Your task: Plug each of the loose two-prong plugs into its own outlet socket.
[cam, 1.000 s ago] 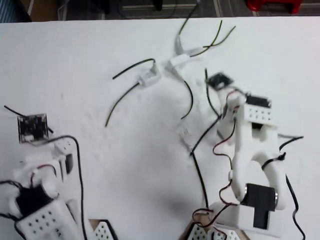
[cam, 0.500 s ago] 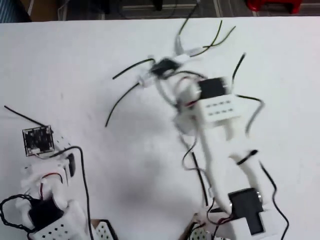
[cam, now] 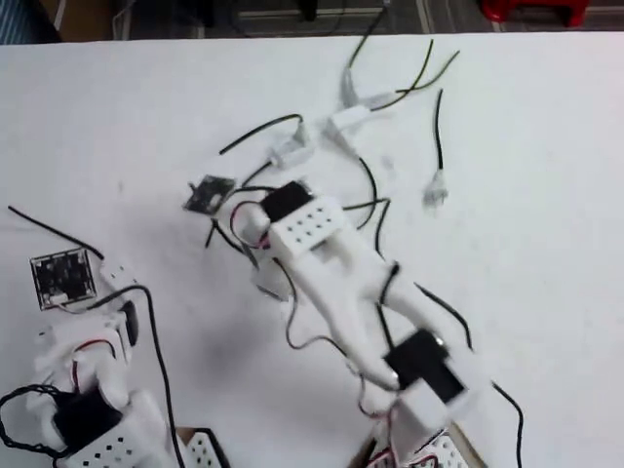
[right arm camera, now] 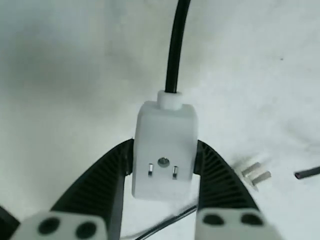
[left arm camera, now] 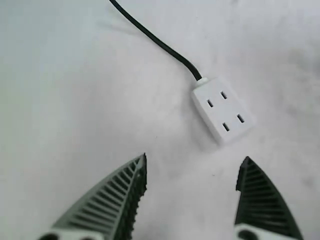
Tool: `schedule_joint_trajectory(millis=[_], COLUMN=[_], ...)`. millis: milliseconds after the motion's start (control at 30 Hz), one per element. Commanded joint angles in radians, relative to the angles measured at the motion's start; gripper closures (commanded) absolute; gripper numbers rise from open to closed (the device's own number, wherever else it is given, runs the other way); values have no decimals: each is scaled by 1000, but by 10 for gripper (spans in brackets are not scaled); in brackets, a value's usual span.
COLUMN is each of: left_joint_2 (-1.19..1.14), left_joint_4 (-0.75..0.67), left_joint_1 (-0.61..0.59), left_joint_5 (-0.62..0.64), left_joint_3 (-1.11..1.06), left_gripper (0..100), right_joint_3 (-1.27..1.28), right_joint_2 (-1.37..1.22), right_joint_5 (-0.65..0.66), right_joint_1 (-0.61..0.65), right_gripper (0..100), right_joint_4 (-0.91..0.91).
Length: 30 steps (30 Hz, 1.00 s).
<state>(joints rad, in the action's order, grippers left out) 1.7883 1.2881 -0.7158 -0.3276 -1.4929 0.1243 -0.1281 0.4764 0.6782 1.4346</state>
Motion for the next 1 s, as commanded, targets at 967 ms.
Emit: schedule_joint_trajectory(millis=[967], left_joint_2=[7], left_joint_4=[-14], left_joint_1=[-13], left_joint_5=[2], left_joint_3=[-3], left_gripper=[710], right_joint_3=[-20], right_joint_2=[-120], right_joint_5=[75], right_joint_1=[-84], right_gripper=[769], right_joint_4=[-119])
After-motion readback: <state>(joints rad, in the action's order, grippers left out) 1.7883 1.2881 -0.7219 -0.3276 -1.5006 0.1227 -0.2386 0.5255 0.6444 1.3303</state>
